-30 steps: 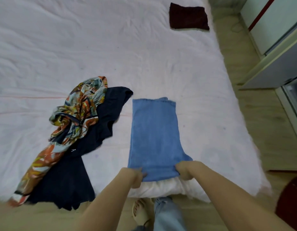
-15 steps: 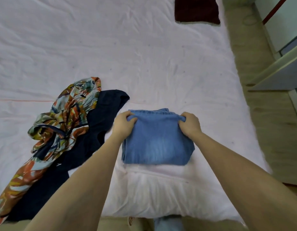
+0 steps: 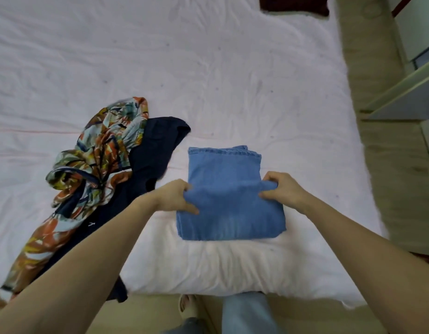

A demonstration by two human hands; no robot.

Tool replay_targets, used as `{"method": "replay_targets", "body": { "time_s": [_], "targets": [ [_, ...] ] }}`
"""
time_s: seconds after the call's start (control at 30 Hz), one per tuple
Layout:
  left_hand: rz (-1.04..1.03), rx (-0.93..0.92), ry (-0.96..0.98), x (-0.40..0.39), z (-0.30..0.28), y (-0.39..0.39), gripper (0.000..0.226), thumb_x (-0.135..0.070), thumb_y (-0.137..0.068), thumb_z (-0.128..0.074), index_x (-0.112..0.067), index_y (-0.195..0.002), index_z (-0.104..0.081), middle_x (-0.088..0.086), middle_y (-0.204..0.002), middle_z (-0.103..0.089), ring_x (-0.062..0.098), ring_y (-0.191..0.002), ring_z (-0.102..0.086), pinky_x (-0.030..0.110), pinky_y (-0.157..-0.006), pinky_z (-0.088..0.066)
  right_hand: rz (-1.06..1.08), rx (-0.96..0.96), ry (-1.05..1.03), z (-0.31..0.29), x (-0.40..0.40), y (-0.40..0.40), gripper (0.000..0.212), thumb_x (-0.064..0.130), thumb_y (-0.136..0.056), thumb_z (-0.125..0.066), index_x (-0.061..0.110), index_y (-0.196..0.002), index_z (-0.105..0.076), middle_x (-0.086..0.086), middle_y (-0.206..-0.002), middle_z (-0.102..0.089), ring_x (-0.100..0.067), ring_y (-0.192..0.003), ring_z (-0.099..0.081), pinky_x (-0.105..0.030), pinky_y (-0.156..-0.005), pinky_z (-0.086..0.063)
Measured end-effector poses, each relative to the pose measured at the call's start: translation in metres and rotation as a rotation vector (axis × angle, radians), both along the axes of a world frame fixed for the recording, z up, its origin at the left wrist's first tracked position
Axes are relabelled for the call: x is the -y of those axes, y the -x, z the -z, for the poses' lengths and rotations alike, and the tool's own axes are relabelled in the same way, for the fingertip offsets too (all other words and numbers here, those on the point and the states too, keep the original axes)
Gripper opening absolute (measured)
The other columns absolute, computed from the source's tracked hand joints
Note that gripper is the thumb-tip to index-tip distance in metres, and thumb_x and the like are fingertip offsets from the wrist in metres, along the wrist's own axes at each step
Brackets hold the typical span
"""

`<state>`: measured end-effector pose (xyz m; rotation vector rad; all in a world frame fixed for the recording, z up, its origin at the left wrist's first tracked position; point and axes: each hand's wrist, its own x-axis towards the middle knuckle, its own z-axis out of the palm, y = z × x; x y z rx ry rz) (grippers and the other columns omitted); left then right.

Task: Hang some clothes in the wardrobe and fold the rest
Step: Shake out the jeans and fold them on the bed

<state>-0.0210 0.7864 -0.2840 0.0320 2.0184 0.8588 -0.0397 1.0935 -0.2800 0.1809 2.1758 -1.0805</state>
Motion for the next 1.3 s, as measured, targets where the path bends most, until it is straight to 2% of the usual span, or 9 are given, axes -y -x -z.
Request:
{"method": "replay_targets", "body": {
  "time_s": [0.2,0.33,0.43,0.57,0.77,0.93,1.1,1.17,1.3],
  "targets": [
    [0.999,-0.366,0.058,-0.024,-0.005,-0.107,0.046,-0.024,-0.073,-0.067,-0.016,-0.118,-0.065,0.004,-0.154,-0.031,0.028,-0.146,-0.012,0.035,-0.118,-0.015,-0.996,0.206,-0.392,-0.017,0.037,-0.102,0.028,0.001,-0.069,-0.065,0.014,-0.053,-0.046,-0.001,-0.059,-0.044,-0.016,-0.059,-0.040,-0.029,-0.058,-0.034],
    [1.104,-0.257,0.164,-0.050,0.002,-0.132,0.057,-0.032,-0.077,-0.072,-0.024,-0.131,-0.056,0.006,-0.161,-0.008,0.038,-0.145,0.012,0.045,-0.117,0.009,-1.267,0.126,-0.580,0.010,0.047,-0.152,0.030,0.023,-0.075,-0.063,0.007,-0.100,-0.065,-0.012,-0.110,-0.052,-0.028,-0.105,-0.047,-0.033,-0.090,-0.042],
    [1.030,-0.161,0.249,-0.045,0.027,-0.122,0.073,-0.039,-0.078,-0.072,-0.020,-0.142,-0.043,0.009,-0.161,0.001,0.039,-0.143,0.020,0.048,-0.118,0.011,-1.216,-0.064,-0.579,0.035,0.030,-0.158,0.054,0.027,-0.078,-0.061,0.002,-0.126,-0.054,-0.027,-0.152,-0.020,-0.036,-0.144,-0.013,-0.038,-0.118,-0.017],
    [0.925,-0.078,0.288,-0.034,0.060,-0.110,0.083,-0.044,-0.074,-0.071,-0.020,-0.145,-0.036,0.007,-0.161,0.008,0.038,-0.142,0.025,0.054,-0.117,0.005,-1.156,-0.247,-0.605,0.059,0.013,-0.156,0.077,0.049,-0.076,-0.061,0.008,-0.138,-0.040,-0.025,-0.156,0.009,-0.034,-0.147,0.009,-0.038,-0.119,0.007],
    [0.826,-0.021,0.247,-0.031,0.076,-0.132,0.070,-0.035,-0.080,-0.070,-0.023,-0.143,-0.041,-0.002,-0.160,0.016,0.030,-0.141,0.029,0.051,-0.117,0.009,-1.019,0.022,-0.652,0.085,0.026,-0.200,0.047,0.038,-0.095,-0.038,0.018,-0.135,-0.050,-0.024,-0.156,0.013,-0.032,-0.147,0.007,-0.043,-0.120,0.001],
    [0.373,0.114,0.049,-0.008,0.050,-0.120,0.051,-0.024,-0.079,-0.072,-0.026,-0.121,-0.043,0.002,-0.145,-0.031,0.030,-0.138,-0.030,0.032,-0.106,-0.033,-0.947,0.113,-0.669,0.069,0.021,-0.175,0.050,0.048,-0.088,-0.035,0.014,-0.107,-0.067,-0.009,-0.125,-0.056,-0.025,-0.130,-0.035,-0.038,-0.113,-0.018],
    [0.866,-0.353,0.208,-0.034,0.052,-0.124,0.051,-0.043,-0.074,-0.070,-0.030,-0.123,-0.060,-0.011,-0.154,-0.028,0.023,-0.132,-0.030,0.031,-0.109,-0.025,-1.130,-0.547,-0.652,0.063,0.036,-0.176,0.030,0.038,-0.070,-0.052,0.017,-0.058,-0.072,-0.004,-0.092,-0.064,-0.027,-0.095,-0.056,-0.037,-0.091,-0.045],
    [0.897,-0.417,0.166,-0.047,0.057,-0.121,0.051,-0.042,-0.073,-0.070,-0.030,-0.122,-0.062,-0.008,-0.155,-0.025,0.024,-0.133,-0.026,0.032,-0.109,-0.028,-1.166,-0.553,-0.543,0.070,0.041,-0.177,0.022,0.031,-0.067,-0.063,0.016,-0.054,-0.071,-0.011,-0.111,-0.067,-0.035,-0.109,-0.057,-0.041,-0.096,-0.046],
    [0.852,-0.172,0.156,-0.051,0.087,-0.112,0.056,-0.036,-0.078,-0.070,-0.027,-0.131,-0.055,-0.007,-0.161,0.004,0.020,-0.147,0.012,0.038,-0.118,-0.018,-1.179,-0.220,-0.530,0.090,0.049,-0.164,0.027,0.029,-0.084,-0.054,0.010,-0.089,-0.074,-0.001,-0.160,-0.003,-0.026,-0.148,0.007,-0.040,-0.120,0.000]
  ]
}}
